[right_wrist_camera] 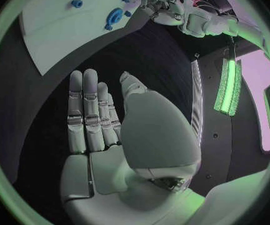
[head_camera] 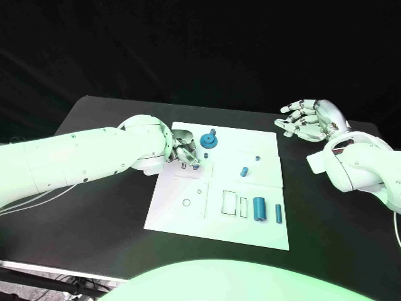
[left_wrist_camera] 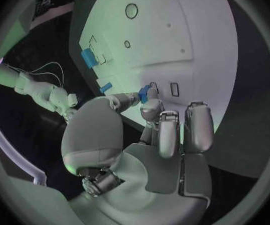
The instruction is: Assemble the parts on the task board
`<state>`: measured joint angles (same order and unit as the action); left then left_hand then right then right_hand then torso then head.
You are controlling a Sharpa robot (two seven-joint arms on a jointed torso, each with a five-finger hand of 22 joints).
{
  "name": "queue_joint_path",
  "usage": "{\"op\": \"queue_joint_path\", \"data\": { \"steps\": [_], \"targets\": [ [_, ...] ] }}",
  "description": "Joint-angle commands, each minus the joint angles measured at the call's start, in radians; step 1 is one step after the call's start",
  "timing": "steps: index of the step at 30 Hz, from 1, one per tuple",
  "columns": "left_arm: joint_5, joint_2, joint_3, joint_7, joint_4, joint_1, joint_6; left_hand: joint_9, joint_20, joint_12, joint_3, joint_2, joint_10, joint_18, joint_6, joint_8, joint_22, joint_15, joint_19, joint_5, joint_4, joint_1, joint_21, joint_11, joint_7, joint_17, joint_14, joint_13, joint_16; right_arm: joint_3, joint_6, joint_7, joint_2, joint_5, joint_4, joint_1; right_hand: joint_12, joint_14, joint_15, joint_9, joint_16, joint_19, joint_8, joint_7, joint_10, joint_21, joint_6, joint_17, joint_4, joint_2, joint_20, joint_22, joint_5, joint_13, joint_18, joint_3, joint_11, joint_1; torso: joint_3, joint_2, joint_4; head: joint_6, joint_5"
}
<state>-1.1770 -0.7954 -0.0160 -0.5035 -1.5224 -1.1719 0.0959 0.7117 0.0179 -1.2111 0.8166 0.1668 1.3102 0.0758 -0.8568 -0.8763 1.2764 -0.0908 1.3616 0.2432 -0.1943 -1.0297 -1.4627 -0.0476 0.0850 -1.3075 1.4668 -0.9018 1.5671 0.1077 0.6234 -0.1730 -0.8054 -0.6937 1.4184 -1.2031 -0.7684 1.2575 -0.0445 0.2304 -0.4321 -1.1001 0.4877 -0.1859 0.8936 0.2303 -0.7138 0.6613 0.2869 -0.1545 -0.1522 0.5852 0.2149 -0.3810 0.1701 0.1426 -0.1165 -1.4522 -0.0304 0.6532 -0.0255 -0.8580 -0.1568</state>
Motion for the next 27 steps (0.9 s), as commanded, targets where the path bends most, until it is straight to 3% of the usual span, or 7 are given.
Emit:
{"op": "queue_joint_path", "data": {
  "steps": [1,27],
  "targets": [
    [-0.017,0.002,0.0,0.005,0.0,0.0,-0.011,0.0,-0.001,0.006,0.11,-0.025,0.004,-0.013,-0.077,0.003,0.0,-0.008,0.008,0.004,0.117,-0.013,-0.006,-0.005,-0.073,-0.263,0.104,0.002,0.004,0.0,-0.009,-0.009,0.001,-0.009,0.0,0.001,0.005,0.004,-0.003,-0.002,0.005,0.001,0.005,-0.012,-0.001,-0.006,0.004,0.001,0.002,-0.002,-0.005,-0.002,0.003,0.001,0.012,0.007,-0.002,-0.006,0.0005,0.0,-0.0007,-0.001,-0.002],
    [-0.026,0.018,-0.003,-0.002,0.026,0.001,0.052,-0.001,-0.002,0.006,0.107,-0.026,0.005,-0.013,-0.077,0.004,0.001,-0.008,0.009,0.001,0.117,-0.011,-0.007,-0.004,-0.072,-0.263,0.104,0.0,0.004,0.0,-0.011,-0.008,0.002,-0.008,-0.002,0.003,0.005,0.006,-0.003,-0.002,0.008,0.0,0.006,-0.013,-0.001,-0.008,0.003,0.003,0.003,-0.001,-0.005,-0.004,0.003,0.003,0.012,0.006,-0.003,-0.003,0.0009,0.0,-0.0017,-0.008,-0.003]
  ]
}}
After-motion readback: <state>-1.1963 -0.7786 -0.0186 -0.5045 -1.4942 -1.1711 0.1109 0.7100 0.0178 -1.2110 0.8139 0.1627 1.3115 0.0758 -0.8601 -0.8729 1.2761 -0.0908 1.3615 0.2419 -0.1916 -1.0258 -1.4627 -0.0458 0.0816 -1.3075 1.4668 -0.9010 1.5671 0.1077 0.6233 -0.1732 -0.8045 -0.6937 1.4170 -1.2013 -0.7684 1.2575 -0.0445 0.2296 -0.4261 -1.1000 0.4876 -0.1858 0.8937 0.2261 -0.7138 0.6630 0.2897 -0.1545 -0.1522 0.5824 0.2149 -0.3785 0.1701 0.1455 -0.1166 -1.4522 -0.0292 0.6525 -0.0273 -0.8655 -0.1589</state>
